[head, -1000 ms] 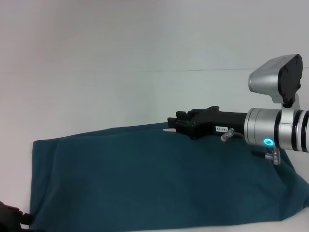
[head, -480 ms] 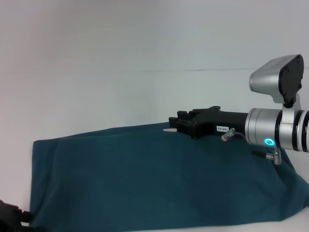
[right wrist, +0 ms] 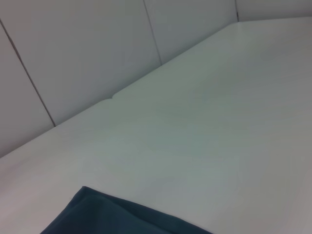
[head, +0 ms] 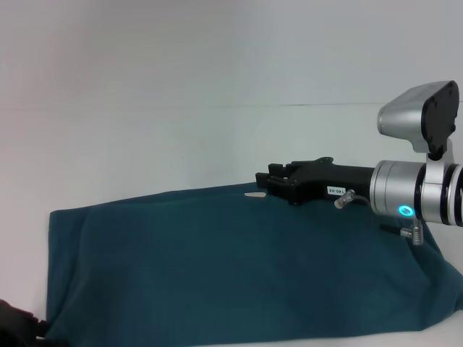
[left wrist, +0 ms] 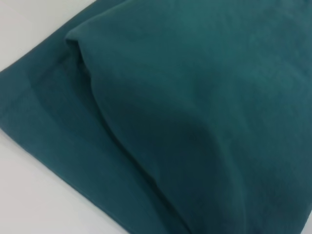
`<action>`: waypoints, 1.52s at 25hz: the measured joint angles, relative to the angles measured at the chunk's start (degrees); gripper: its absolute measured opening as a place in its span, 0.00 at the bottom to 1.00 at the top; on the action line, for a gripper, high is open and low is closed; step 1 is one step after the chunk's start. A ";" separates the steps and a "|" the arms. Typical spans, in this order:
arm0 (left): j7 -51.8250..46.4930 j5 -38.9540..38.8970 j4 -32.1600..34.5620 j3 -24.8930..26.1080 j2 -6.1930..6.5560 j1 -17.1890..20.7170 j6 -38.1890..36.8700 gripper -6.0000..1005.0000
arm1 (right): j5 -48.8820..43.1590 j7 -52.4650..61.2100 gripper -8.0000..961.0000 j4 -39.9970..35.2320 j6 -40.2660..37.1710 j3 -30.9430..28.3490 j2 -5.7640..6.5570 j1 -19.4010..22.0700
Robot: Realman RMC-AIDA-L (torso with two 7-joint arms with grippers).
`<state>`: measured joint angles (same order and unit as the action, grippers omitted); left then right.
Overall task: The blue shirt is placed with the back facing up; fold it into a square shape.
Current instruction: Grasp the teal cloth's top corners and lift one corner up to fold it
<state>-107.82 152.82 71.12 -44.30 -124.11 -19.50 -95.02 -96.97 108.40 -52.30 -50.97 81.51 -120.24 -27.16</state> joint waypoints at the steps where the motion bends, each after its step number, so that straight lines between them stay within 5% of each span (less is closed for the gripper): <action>1: 0.06 0.03 -0.03 -0.03 0.00 -0.01 0.04 0.46 | 0.01 -0.01 0.35 0.03 0.00 -0.09 0.01 0.00; 17: 1.99 -0.09 -0.62 -2.04 -0.22 -0.04 -1.48 0.13 | 0.03 -0.06 0.35 0.17 -0.02 -0.51 0.01 0.06; 38: 0.81 -5.49 2.94 2.56 0.22 -2.49 -5.29 0.06 | -0.48 -0.04 0.34 0.62 -5.07 -0.33 0.38 -0.35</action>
<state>-107.00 147.33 74.06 -41.74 -123.89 -21.99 -100.31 -97.45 108.37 -51.68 -56.04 81.19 -119.86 -27.51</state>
